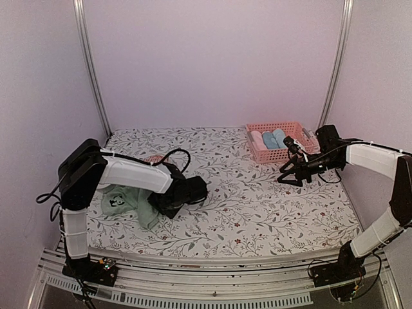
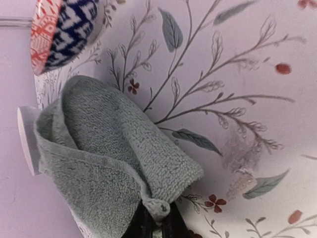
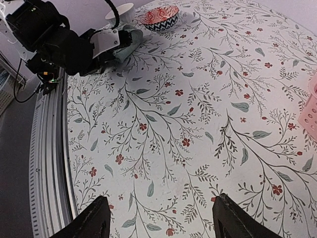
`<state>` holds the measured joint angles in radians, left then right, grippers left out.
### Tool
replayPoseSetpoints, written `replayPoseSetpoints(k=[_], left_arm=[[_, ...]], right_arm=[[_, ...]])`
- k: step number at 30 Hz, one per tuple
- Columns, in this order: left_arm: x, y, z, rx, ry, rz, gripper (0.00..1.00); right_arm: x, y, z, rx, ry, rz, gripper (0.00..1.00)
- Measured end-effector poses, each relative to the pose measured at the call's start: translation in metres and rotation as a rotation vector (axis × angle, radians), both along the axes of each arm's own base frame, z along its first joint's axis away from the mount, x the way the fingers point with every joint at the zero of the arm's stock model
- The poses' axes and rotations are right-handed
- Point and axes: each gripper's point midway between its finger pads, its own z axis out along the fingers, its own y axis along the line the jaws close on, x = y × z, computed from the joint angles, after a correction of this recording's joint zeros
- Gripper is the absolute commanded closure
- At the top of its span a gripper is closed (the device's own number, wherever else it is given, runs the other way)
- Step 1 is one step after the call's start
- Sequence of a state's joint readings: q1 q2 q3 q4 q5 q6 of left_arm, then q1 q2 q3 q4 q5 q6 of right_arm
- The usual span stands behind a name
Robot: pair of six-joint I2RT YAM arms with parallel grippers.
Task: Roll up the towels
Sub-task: Pick up the towel from the center of the board, then place the towel at the center of the board.
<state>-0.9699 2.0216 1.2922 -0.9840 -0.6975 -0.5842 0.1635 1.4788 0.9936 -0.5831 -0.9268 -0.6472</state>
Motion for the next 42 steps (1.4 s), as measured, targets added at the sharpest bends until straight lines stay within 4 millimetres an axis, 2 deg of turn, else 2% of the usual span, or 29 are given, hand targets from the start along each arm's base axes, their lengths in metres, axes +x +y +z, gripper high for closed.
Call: replayPoseSetpoints(k=[3, 4, 6, 9, 10, 12, 14, 16, 18, 20, 22, 23, 24, 25, 26, 27, 28, 30, 32, 34, 36, 39, 42], left_arm=[[0.01, -0.024, 0.029, -0.049, -0.043, -0.03, 0.97], [0.016, -0.038, 0.048, -0.093, -0.073, -0.052, 0.99], [0.027, -0.073, 0.095, -0.215, -0.148, -0.115, 1.0], [0.032, -0.128, 0.177, -0.461, -0.26, -0.234, 1.0], [0.029, -0.153, 0.215, -0.588, -0.294, -0.304, 1.0], [0.018, -0.188, 0.27, -0.771, -0.339, -0.438, 1.0], [-0.002, -0.22, 0.317, -0.931, -0.368, -0.585, 1.0], [-0.027, -0.248, 0.352, -1.057, -0.382, -0.726, 1.0], [-0.042, -0.264, 0.364, -1.117, -0.374, -0.819, 1.0], [-0.048, -0.274, 0.351, -1.11, -0.347, -0.878, 1.0], [-0.043, -0.276, 0.313, -1.048, -0.297, -0.887, 1.0], [-0.038, -0.273, 0.282, -0.998, -0.257, -0.875, 1.0], [-0.037, -0.267, 0.238, -0.925, -0.193, -0.862, 0.98], [-0.031, -0.257, 0.204, -0.867, -0.143, -0.835, 0.94], [-0.03, -0.244, 0.161, -0.793, -0.076, -0.807, 0.84], [-0.032, -0.226, 0.119, -0.716, -0.004, -0.774, 0.77], [-0.035, -0.208, 0.086, -0.653, 0.059, -0.743, 0.71], [-0.046, -0.166, 0.035, -0.549, 0.177, -0.671, 0.64], [-0.052, -0.143, 0.017, -0.51, 0.226, -0.63, 0.61], [-0.054, -0.128, 0.016, -0.528, 0.23, -0.592, 0.6], [-0.052, -0.121, 0.031, -0.589, 0.207, -0.56, 0.6], [-0.033, -0.114, 0.058, -0.706, 0.136, -0.479, 0.61], [-0.009, -0.099, 0.065, -0.779, 0.095, -0.377, 0.56]], right_arm=[[0.0, 0.0, 0.0, 0.001, 0.001, 0.0, 0.3], [0.0, 0.0, 0.0, 0.001, 0.0, 0.0, 0.31], [0.0, 0.0, 0.001, 0.001, 0.001, -0.002, 0.33], [0.004, 0.0, 0.006, -0.003, -0.009, -0.009, 0.34], [0.008, -0.001, 0.011, -0.003, -0.015, -0.019, 0.34], [0.017, -0.006, 0.02, 0.004, -0.029, -0.043, 0.34], [0.028, -0.016, 0.033, 0.016, -0.045, -0.084, 0.34], [0.039, -0.029, 0.043, 0.022, -0.062, -0.133, 0.34], [0.044, -0.041, 0.05, 0.018, -0.079, -0.176, 0.33], [0.044, -0.047, 0.056, 0.006, -0.1, -0.203, 0.33], [0.04, -0.049, 0.06, -0.005, -0.124, -0.212, 0.33], [0.037, -0.05, 0.06, -0.014, -0.134, -0.215, 0.33], [0.033, -0.051, 0.058, -0.026, -0.137, -0.219, 0.33], [0.031, -0.052, 0.055, -0.035, -0.138, -0.223, 0.33], [0.029, -0.054, 0.05, -0.052, -0.138, -0.228, 0.32], [0.027, -0.056, 0.043, -0.069, -0.131, -0.232, 0.31], [0.025, -0.058, 0.034, -0.091, -0.117, -0.238, 0.3], [0.02, -0.064, 0.017, -0.137, -0.088, -0.25, 0.29], [0.017, -0.069, 0.005, -0.181, -0.059, -0.263, 0.32], [0.018, -0.074, -0.005, -0.22, -0.034, -0.279, 0.36], [0.019, -0.079, -0.016, -0.258, 0.005, -0.291, 0.4], [0.014, -0.087, -0.037, -0.32, 0.079, -0.298, 0.48], [0.0, -0.092, -0.057, -0.375, 0.175, -0.28, 0.48]])
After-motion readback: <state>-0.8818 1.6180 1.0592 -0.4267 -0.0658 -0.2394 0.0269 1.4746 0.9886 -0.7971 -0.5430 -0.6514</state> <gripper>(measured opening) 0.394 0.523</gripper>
